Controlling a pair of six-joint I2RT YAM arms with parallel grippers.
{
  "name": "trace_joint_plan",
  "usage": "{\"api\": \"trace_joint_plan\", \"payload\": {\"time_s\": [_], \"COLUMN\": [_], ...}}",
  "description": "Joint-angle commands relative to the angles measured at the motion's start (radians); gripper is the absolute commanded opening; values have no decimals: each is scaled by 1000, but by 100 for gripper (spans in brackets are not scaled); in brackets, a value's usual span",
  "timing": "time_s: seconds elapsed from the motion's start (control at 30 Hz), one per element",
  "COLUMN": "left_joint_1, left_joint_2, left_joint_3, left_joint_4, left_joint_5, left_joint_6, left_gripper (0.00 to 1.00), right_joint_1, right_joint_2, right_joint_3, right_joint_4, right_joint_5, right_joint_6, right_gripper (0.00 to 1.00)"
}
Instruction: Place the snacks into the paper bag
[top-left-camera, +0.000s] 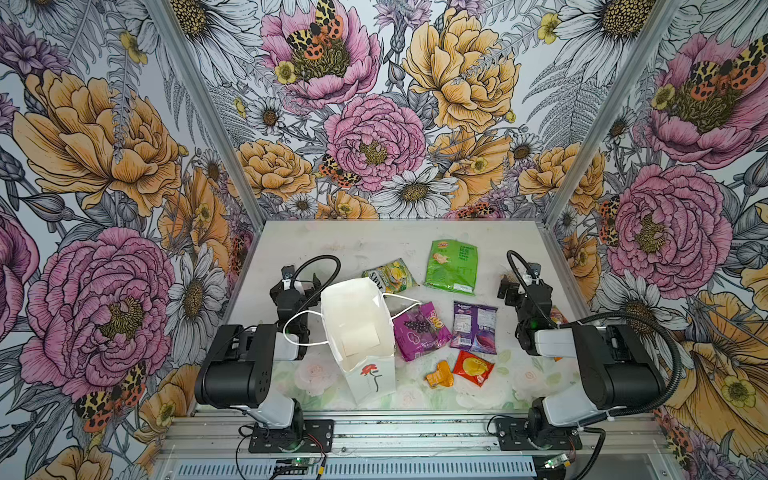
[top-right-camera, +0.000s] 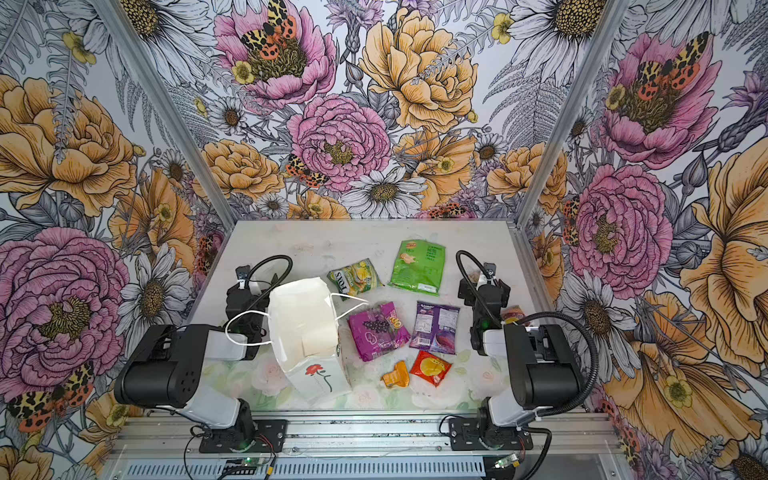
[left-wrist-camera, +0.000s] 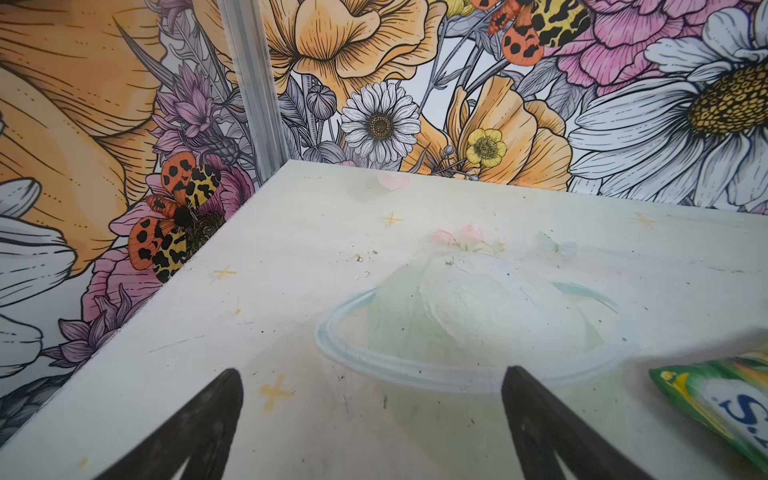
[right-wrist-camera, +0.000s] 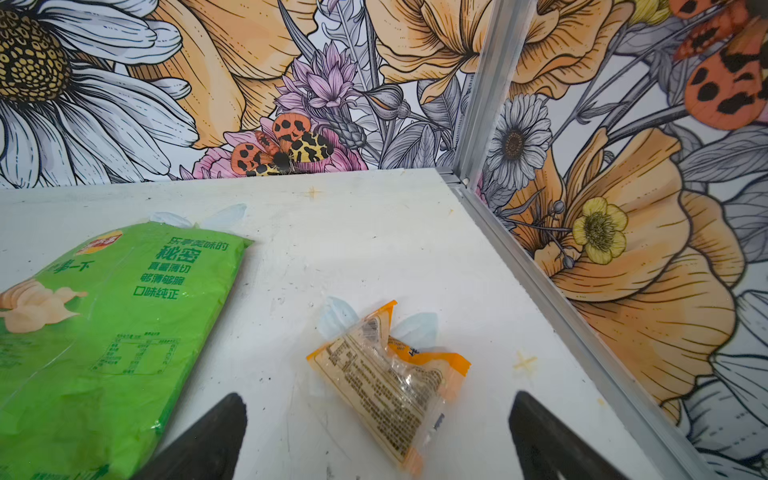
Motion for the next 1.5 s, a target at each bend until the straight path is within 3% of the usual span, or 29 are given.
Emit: {"api": "trace_joint_plan", "payload": {"time_s": [0.0, 1.13, 1.17, 1.23, 1.3, 1.47], "left_joint_1": [10, 10, 9, -14, -11, -20], "left_joint_2": [1, 1, 1, -38, -45, -47], "left_joint_3": [16, 16, 16, 15, 23, 24], "left_joint_4": [8, 7, 10, -28, -39, -45], "left_joint_5": [35, 35, 25, -109, -87, -97], "left_joint_6": [-8, -7, -7, -27, -23, -16], "left_gripper": [99, 99, 99, 99, 99, 99], "right_joint_1": [7, 8, 8, 7, 7, 14], "right_joint_2": [0, 1, 0, 0, -3, -93], "right_joint_3": [3, 4, 3, 3, 2, 101], "right_joint_4": [20, 19, 19, 19, 22, -235], "right_joint_5": [16, 15, 15, 15, 5, -70], "right_joint_6": [18, 17, 17, 18, 10, -23], "right_gripper": [100, 100, 100, 100, 100, 100]}}
